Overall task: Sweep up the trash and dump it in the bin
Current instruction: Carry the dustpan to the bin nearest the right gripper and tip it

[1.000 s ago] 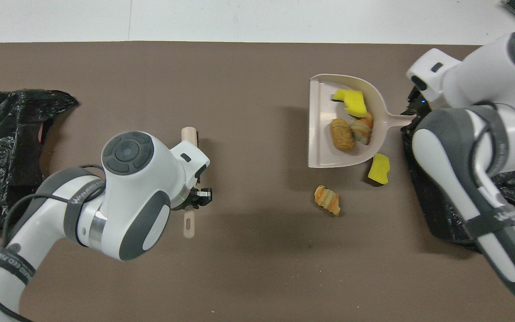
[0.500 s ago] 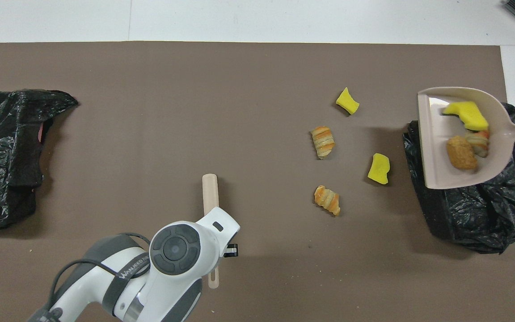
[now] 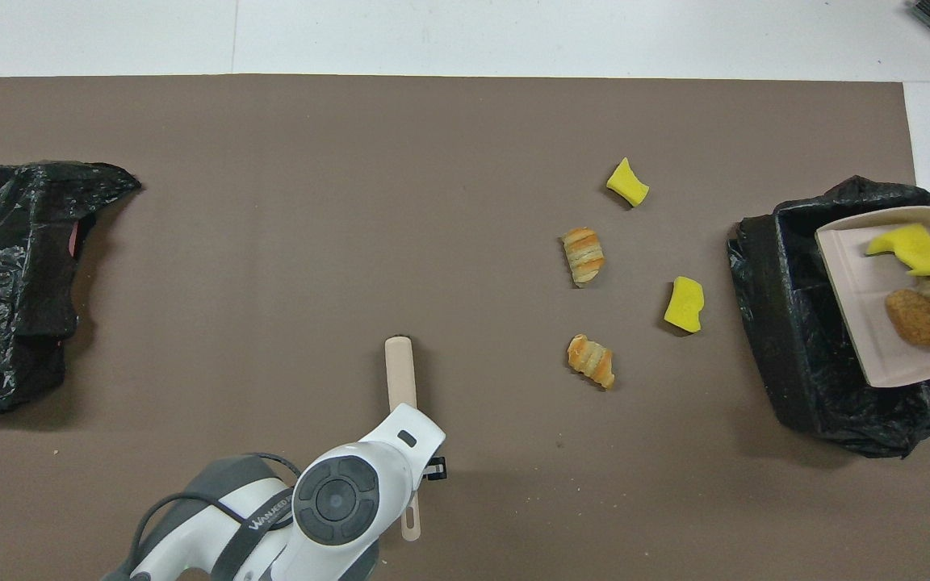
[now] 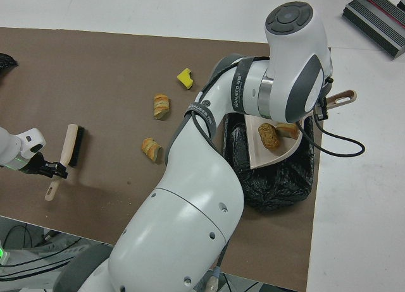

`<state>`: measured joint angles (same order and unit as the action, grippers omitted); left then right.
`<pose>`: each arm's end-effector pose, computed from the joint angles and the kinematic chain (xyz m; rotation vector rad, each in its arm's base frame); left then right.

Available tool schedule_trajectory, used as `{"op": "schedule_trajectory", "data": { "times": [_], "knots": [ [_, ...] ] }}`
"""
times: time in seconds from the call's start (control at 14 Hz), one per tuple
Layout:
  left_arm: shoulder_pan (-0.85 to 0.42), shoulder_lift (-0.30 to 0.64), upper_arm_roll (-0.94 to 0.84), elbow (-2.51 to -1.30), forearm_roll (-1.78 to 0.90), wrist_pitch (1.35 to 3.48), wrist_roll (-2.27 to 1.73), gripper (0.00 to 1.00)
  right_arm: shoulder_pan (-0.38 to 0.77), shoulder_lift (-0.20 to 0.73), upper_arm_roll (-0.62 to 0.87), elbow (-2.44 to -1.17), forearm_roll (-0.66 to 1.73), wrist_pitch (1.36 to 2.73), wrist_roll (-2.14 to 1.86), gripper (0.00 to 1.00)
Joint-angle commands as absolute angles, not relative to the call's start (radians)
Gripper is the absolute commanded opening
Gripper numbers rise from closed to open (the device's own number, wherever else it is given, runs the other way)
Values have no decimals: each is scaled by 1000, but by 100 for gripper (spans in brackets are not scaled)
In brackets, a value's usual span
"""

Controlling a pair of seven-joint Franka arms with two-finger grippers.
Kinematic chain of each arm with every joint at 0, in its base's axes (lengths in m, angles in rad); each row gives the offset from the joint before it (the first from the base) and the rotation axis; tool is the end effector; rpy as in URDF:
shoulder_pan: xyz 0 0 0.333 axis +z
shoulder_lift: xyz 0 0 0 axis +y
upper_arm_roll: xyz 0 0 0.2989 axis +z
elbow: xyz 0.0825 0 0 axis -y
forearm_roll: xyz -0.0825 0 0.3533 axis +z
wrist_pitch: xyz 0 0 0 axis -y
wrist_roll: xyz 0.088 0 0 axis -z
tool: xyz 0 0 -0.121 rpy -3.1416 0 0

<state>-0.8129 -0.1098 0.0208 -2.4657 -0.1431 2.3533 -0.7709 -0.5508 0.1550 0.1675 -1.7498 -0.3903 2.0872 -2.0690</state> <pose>0.3103 -0.3194 0.3267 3.0654 0.1224 -0.1150 0.5441 -0.2501 0.4797 1.7133 2.2594 -0.3572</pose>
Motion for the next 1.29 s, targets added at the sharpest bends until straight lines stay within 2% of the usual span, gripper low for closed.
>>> {"op": "schedule_trajectory", "data": {
  "times": [0.0,0.36,0.71,0.93,1.21],
  "knots": [
    [-711,-104,23,-2406,-129,2321,-685,100,-549,92,173,-1841,-498,2137,-2071,0],
    [-514,-66,23,-2277,-129,2243,-487,100,-514,37,173,-1890,-596,2134,-2079,0],
    [-326,52,26,-2082,-72,2129,-295,100,-433,-44,176,-1983,-862,2118,-1968,0],
    [-230,107,28,-1975,-55,2057,-117,100,-370,-60,178,-1991,-929,2031,-1896,0],
    [-126,104,29,-1849,-55,1926,72,100,-330,-74,178,-1967,-963,1953,-1870,0]
  ]
}}
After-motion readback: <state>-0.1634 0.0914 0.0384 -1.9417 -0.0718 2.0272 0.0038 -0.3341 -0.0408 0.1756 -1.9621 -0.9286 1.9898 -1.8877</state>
